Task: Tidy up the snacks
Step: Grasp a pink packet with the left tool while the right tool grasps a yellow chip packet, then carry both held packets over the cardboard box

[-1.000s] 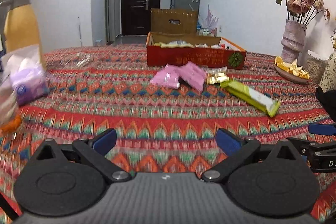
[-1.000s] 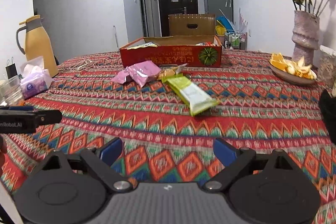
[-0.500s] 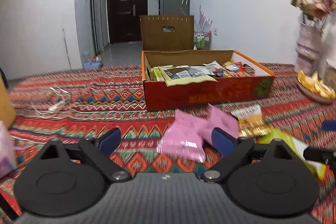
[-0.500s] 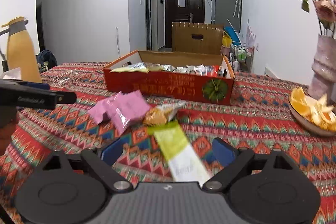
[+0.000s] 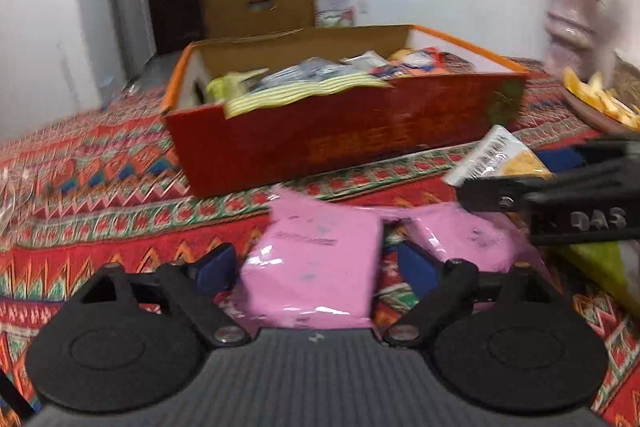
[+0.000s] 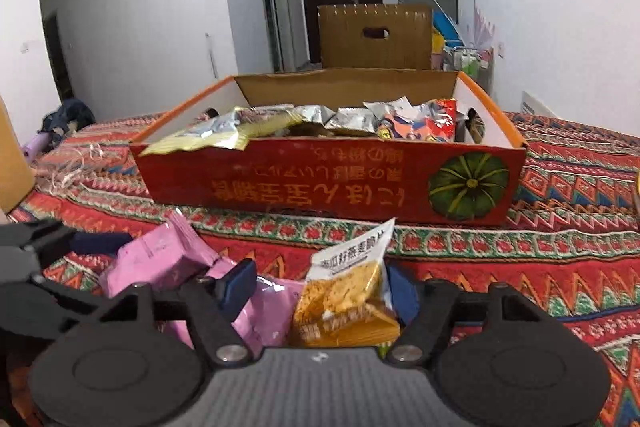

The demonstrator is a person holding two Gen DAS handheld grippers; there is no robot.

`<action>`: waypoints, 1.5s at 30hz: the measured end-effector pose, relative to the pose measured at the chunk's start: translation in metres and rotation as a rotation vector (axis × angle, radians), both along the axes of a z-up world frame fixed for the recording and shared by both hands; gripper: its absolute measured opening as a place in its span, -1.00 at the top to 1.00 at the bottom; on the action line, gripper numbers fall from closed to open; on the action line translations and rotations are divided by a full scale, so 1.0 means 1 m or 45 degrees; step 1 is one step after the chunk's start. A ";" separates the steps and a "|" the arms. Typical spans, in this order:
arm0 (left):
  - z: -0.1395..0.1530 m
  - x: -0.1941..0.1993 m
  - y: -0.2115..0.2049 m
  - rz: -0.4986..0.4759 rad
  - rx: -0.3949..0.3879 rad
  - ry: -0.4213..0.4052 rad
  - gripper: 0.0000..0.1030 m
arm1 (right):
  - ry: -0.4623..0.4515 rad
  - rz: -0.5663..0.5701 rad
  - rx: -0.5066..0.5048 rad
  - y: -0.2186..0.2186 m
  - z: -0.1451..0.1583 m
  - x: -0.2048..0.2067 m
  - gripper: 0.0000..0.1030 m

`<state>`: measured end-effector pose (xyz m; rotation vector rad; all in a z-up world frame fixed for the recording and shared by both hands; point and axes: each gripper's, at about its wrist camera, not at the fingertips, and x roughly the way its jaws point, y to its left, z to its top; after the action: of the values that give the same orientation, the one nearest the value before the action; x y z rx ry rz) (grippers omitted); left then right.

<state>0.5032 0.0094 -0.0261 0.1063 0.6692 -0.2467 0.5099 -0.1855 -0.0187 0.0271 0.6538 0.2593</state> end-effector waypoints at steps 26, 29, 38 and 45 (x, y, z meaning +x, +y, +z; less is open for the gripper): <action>0.080 -0.122 0.022 0.141 -0.120 -0.168 -0.20 | -0.287 -0.030 0.106 -0.040 0.067 -0.085 0.71; 0.087 -0.161 0.019 0.144 -0.174 -0.193 -0.20 | -0.313 -0.022 0.119 -0.046 0.081 -0.126 0.71; 0.081 -0.267 -0.003 0.165 -0.228 -0.207 -0.21 | -0.291 -0.040 0.026 -0.059 0.068 -0.241 0.71; 0.071 -0.315 -0.015 0.132 -0.205 -0.189 -0.21 | -0.233 -0.090 -0.033 -0.067 0.046 -0.301 0.71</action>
<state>0.1880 -0.0056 0.0448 -0.0634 0.5035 -0.1903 0.2087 -0.2529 0.0278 0.0021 0.4734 0.1823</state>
